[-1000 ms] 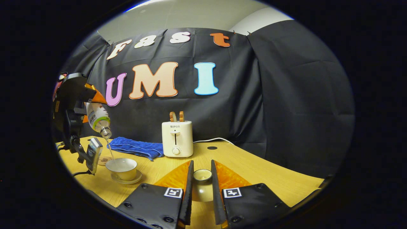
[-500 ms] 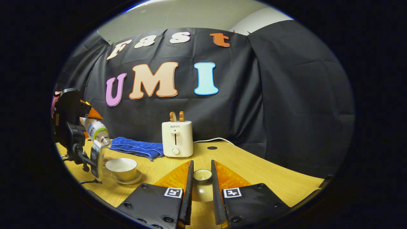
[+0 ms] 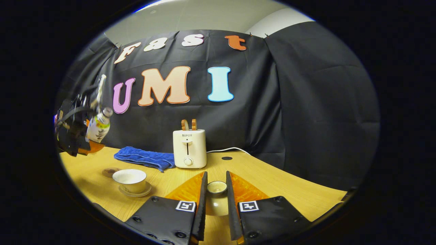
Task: Open the teacup lid with one hand, grasp the water bottle and pour water into the teacup with the other hand; after pouring, place the water bottle on the coaster and then close the teacup lid.
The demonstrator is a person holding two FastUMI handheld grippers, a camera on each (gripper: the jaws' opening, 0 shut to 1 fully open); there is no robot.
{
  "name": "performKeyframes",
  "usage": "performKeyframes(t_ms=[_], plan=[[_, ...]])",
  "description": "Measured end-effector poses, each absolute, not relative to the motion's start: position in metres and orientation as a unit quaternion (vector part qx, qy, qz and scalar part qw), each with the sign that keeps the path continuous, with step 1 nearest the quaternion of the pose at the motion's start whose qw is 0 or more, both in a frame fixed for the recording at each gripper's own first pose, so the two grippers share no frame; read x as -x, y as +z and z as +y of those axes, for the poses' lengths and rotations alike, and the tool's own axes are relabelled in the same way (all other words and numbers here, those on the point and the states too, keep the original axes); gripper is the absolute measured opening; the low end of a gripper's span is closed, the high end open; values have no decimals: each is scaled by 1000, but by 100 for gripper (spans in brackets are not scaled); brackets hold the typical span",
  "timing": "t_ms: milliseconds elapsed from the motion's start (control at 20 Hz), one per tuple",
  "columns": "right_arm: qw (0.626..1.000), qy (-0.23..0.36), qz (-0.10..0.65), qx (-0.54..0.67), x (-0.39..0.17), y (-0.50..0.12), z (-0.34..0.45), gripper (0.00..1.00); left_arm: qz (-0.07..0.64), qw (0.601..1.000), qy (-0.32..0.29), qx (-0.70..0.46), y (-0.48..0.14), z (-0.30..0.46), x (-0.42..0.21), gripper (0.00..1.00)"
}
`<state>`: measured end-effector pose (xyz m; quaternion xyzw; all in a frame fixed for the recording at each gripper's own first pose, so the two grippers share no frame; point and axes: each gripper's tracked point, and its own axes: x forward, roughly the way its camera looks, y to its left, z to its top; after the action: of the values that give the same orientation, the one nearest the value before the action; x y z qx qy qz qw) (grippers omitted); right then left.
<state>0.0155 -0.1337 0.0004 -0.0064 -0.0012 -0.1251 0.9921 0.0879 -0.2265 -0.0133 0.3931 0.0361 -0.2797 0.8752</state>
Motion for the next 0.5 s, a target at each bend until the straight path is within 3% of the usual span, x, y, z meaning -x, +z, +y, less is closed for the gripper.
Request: performKeyframes(t_ms=[50,200,500], plan=[[992,-126,-1,7,-15,1,-134,34,34,893,-284,-347,-7,-230,-87,48],[992,-127,-1,7,-15,1,-134,32,33,928,-284,-239,12,-230,-94,52],[992,-129,-2,7,-15,1,-135,32,38,952,-297,-66,2,-236,-99,52]])
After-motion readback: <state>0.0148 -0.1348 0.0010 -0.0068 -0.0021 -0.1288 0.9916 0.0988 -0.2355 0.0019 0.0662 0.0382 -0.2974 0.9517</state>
